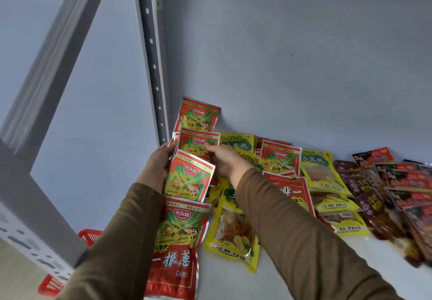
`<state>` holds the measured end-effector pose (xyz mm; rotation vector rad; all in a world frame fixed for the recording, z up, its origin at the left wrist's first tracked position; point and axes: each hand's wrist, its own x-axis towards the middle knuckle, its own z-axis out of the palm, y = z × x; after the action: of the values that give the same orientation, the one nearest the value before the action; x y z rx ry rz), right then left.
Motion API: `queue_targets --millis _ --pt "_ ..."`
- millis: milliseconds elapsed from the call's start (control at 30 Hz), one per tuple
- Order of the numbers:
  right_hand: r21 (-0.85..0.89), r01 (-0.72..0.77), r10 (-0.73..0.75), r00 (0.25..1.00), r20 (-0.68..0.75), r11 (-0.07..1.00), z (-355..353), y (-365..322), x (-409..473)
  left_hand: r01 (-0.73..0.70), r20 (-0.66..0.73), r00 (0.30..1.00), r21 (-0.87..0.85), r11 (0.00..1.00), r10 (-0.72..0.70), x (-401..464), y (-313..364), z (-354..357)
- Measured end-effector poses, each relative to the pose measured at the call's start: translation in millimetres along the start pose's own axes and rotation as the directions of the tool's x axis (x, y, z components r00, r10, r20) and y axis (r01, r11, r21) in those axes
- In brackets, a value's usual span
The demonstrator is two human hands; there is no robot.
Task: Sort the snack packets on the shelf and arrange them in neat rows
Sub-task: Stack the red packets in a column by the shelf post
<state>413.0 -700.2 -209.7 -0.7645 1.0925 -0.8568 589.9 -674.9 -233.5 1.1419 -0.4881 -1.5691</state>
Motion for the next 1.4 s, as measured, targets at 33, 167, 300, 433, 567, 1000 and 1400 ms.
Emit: queue_targets --millis 33,167,300,433,567,1000,1400 --pt "-0.021 -0.016 0.016 1.000 0.011 1.000 1.4 -0.5 -0.4 -0.022 -0.011 1.000 0.012 1.000 0.022 0.6 -0.8 1.5" --pt "0.004 0.025 -0.025 0.999 -0.024 1.000 7.0 -0.5 -0.5 -0.066 -0.054 0.996 0.034 0.997 0.068 4.3 -6.8 -1.1" --pt "0.041 0.141 -0.137 0.986 -0.099 0.989 6.3 2.6 5.6 -0.129 -0.112 0.982 0.184 0.975 0.151 5.1 -9.9 -5.7" --pt "0.014 0.176 -0.173 0.976 -0.131 0.984 6.3 5.4 10.0 -0.185 -0.124 0.968 0.244 0.952 0.220 3.4 -10.2 -5.1" --pt "0.000 0.188 -0.187 0.974 -0.127 0.982 5.7 7.7 10.2 -0.271 -0.109 0.945 0.263 0.926 0.308 1.8 -7.8 -5.2" --pt "-0.023 0.269 -0.269 0.946 -0.184 0.963 7.7 7.5 10.2 -0.267 -0.119 0.939 0.347 0.899 0.324 -1.3 -8.6 -3.5" --pt "-0.234 0.097 -0.099 0.995 0.005 0.967 11.8 7.5 10.2 -0.263 -0.184 0.917 0.387 0.884 0.353 -1.8 -8.2 -2.3"
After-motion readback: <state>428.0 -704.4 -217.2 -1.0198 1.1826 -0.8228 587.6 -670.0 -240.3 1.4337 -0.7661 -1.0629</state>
